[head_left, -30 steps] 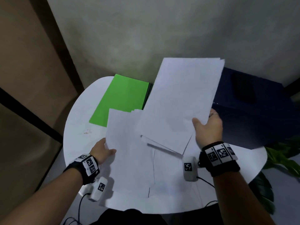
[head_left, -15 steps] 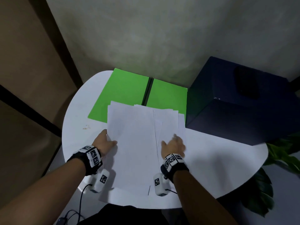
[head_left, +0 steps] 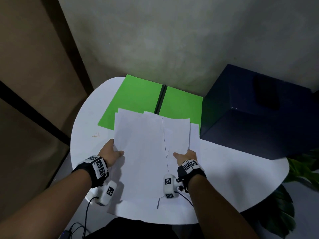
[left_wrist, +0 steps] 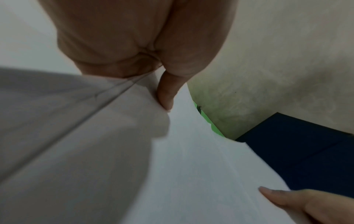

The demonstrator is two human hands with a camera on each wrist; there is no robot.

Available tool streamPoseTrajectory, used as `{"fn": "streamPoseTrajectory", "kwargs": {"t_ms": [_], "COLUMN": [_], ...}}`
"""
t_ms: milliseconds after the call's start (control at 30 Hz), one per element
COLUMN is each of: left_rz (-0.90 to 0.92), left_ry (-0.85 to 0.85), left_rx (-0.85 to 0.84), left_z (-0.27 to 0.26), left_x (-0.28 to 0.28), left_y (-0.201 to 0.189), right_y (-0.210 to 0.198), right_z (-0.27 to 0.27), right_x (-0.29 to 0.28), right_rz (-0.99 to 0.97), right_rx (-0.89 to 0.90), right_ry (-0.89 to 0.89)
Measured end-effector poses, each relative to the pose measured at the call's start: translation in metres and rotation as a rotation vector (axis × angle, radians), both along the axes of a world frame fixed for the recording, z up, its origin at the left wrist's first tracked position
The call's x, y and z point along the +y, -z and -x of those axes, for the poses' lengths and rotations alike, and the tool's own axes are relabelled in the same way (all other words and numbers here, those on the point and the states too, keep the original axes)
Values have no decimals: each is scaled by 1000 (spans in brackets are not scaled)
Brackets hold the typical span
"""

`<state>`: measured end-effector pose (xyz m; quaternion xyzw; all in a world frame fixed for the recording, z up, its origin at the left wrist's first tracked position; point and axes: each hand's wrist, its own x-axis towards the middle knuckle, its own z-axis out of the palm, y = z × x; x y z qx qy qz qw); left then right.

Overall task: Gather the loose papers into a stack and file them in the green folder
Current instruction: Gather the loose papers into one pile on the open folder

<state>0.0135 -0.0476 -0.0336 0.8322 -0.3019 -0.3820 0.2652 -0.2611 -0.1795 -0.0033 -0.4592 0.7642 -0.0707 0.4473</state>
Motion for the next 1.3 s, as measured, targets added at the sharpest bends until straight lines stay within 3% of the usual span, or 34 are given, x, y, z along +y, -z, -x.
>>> {"fn": "streamPoseTrajectory", "kwargs": {"t_ms": [233, 333, 433, 633, 733, 800, 867, 933, 1000, 1100, 1200, 1300], "left_rz": [-23, 1, 71, 141, 118, 73, 37, 23, 1, -12, -35, -82], "left_ry": [-27, -39, 2, -55, -134, -168, -134, -47, 1, 5, -97, -48], "left_rx": [103, 165, 206, 262, 271, 263, 229, 120, 29, 127, 265, 100], "left_z": [-9, -6, 3, 21, 24, 25, 30, 32, 30, 19, 18, 24], "left_x": [10, 10, 5, 1, 0, -1, -2, -1, 3, 11, 10, 3], "left_y": [-10, -13, -12, -13, -11, -8, -9, -7, -3, 3, -2, -5], "right_y": [-90, -143, -163, -88, -46, -20, 3, 14, 16, 21, 27, 31], "right_z": [46, 64, 71, 33, 12, -1, -11, -11, 2, 26, 29, 26], "right_x": [-22, -31, -34, -22, 0, 15, 30, 32, 23, 8, 3, -1], "right_rz": [609, 743, 752, 483, 335, 207, 137, 171, 168, 104, 93, 117], "right_rx": [-5, -180, -376, -430, -230, -98, 5, 184, 316, 408, 367, 256], "right_ry": [-57, 78, 166, 120, 20, -148, -369, -479, -391, -309, -265, -182]}}
